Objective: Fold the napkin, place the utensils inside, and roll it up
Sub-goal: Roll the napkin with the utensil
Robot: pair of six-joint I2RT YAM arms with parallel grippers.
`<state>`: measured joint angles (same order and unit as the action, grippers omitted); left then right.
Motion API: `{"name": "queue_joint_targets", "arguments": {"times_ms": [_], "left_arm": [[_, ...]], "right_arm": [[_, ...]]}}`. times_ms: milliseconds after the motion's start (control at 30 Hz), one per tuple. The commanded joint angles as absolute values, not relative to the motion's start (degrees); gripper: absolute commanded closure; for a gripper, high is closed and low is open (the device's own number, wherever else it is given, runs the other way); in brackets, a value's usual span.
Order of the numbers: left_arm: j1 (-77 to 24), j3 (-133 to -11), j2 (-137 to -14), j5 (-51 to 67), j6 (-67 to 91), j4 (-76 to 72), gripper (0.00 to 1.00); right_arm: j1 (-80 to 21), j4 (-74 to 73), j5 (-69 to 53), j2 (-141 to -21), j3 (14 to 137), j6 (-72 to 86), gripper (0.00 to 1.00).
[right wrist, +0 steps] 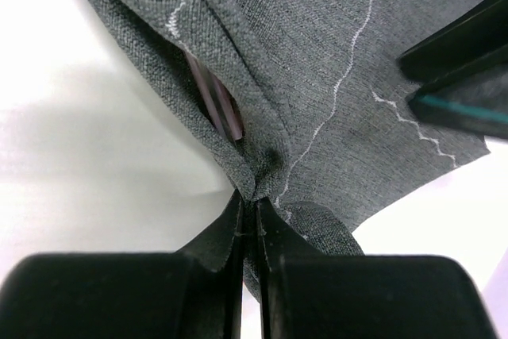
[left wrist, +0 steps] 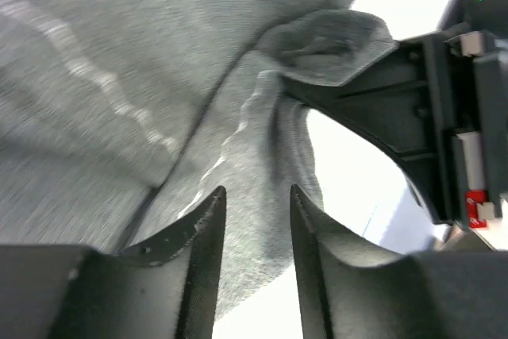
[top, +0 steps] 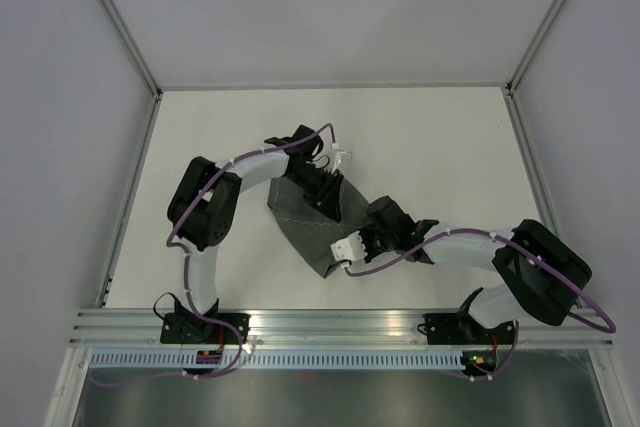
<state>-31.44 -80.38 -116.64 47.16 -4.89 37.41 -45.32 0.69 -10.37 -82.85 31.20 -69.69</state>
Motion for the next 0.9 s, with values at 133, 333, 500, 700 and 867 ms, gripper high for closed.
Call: {"name": "queue_joint_targets", "arguments": {"times_ms": [133,333,500,700,867], "left_arm": [[-28.5,-76.3,-106.0,29.9,5.9,29.5,0.6],[-22.1,-72.7,-95.7,14.8,17.6,26.0,0.59],[-17.9,-64.7,-84.4,9.4,21.4,19.2,0.55],[-17.9,-52.1,-71.2,9.5,18.5,3.1,0.54],[-18.1,-41.0,-61.4,9.4,15.7,-10.2,0.49]], "right_arm": [[-46.2,-21.2,-4.3,-87.5,40.4,-55.5,0.99],[-46.8,-32.3,-12.0,-96.0,51.7,-44.0,1.0],[-46.7,-37.1,-19.5,-100.6,55.8,-42.8,1.0],[-42.3,-42.4,-29.2,-105.2,59.7,-46.7,0.99],[-35.4,-51.1,-37.5,-113.0,67.0,-51.4,0.99]]}}
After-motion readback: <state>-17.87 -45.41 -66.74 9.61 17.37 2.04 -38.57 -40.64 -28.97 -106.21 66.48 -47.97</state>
